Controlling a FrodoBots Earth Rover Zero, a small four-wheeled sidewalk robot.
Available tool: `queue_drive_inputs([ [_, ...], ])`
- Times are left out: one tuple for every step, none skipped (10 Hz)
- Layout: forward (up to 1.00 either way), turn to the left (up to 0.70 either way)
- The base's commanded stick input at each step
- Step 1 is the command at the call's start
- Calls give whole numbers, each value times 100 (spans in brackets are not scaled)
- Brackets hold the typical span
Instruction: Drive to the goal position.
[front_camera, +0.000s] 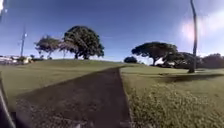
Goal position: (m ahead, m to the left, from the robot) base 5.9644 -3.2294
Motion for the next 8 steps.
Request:
queue_drive_inputs([
  [70,14],
  [70,14],
  [70,14],
  [70,14],
  [70,14],
  [70,14],
  [70,14],
  [70,14],
])
